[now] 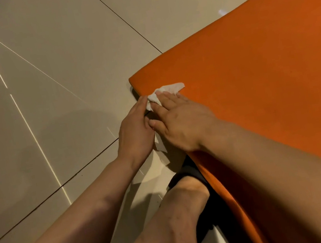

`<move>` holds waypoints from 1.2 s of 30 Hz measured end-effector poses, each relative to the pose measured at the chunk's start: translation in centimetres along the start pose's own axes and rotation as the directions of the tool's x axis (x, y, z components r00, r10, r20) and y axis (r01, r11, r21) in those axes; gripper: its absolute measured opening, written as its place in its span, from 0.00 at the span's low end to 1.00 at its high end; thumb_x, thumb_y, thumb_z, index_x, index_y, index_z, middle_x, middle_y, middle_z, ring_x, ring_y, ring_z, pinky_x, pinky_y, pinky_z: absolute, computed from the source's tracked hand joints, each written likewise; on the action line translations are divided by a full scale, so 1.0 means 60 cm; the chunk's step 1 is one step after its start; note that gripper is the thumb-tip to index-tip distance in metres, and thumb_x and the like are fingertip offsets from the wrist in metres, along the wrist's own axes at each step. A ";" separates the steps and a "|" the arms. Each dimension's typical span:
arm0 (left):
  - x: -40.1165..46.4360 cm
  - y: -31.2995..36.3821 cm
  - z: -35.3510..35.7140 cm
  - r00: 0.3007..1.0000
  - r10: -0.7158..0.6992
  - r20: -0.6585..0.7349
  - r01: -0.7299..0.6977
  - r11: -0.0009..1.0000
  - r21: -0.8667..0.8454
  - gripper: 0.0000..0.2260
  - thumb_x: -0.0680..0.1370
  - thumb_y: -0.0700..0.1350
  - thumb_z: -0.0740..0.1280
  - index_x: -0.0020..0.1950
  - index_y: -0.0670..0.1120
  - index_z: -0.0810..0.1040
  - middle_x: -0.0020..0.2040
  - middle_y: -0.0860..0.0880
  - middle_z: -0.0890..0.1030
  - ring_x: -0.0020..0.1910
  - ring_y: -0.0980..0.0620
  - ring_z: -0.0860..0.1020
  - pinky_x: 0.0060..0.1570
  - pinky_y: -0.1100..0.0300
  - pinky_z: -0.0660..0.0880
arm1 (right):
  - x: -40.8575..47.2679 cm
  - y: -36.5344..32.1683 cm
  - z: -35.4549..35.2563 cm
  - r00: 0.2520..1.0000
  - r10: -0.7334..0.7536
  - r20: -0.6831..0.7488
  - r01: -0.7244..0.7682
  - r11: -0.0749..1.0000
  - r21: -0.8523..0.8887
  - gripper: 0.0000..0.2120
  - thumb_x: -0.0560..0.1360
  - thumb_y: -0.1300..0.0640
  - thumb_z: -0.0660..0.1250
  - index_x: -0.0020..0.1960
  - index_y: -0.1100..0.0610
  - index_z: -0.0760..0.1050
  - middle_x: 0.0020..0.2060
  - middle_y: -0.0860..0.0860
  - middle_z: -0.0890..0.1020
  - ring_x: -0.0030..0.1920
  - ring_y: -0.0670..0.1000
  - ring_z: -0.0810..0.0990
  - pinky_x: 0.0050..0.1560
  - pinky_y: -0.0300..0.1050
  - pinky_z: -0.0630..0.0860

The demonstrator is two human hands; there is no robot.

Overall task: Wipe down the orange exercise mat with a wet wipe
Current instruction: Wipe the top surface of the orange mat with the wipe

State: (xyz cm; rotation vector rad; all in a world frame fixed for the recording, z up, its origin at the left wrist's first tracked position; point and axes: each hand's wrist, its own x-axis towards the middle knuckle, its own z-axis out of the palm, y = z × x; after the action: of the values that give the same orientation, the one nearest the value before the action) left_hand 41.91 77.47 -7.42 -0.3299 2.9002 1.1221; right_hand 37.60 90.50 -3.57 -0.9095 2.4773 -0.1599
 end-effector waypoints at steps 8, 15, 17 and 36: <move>0.005 -0.006 -0.009 0.999 0.009 -0.041 -0.006 0.997 0.071 0.22 0.82 0.35 0.56 0.75 0.47 0.65 0.75 0.49 0.66 0.73 0.52 0.64 0.68 0.67 0.56 | -0.091 0.017 -0.004 0.999 -0.034 -0.027 0.034 0.999 0.011 0.33 0.78 0.37 0.31 0.80 0.50 0.44 0.79 0.51 0.43 0.78 0.47 0.40 0.73 0.40 0.34; 0.016 -0.013 -0.008 0.999 -0.028 -0.042 0.029 0.999 0.025 0.22 0.81 0.34 0.57 0.75 0.45 0.66 0.73 0.48 0.69 0.72 0.52 0.66 0.67 0.69 0.58 | 0.094 0.016 -0.007 0.998 0.051 0.047 -0.051 0.999 0.010 0.28 0.83 0.43 0.41 0.80 0.53 0.45 0.79 0.53 0.44 0.78 0.51 0.42 0.76 0.49 0.40; 0.019 -0.013 -0.004 0.999 -0.024 -0.039 0.026 0.999 0.028 0.22 0.81 0.34 0.57 0.75 0.45 0.66 0.73 0.48 0.69 0.71 0.52 0.67 0.66 0.70 0.58 | 0.093 0.016 -0.012 0.998 0.042 0.042 -0.042 0.999 -0.010 0.28 0.83 0.43 0.40 0.80 0.53 0.44 0.79 0.54 0.43 0.78 0.51 0.42 0.77 0.49 0.40; 0.039 0.006 -0.001 0.998 -0.049 0.026 0.049 0.999 0.022 0.25 0.81 0.36 0.58 0.77 0.47 0.60 0.73 0.47 0.69 0.69 0.50 0.70 0.60 0.69 0.62 | 0.103 0.025 -0.025 0.997 0.020 0.077 -0.020 1.000 -0.006 0.26 0.84 0.44 0.40 0.79 0.50 0.44 0.79 0.51 0.43 0.78 0.48 0.41 0.77 0.52 0.37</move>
State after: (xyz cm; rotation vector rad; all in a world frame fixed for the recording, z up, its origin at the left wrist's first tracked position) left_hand 39.55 77.22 -7.37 -0.3809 2.8625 1.0798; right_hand 31.93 87.64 -5.19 -0.8766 2.4157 -0.1093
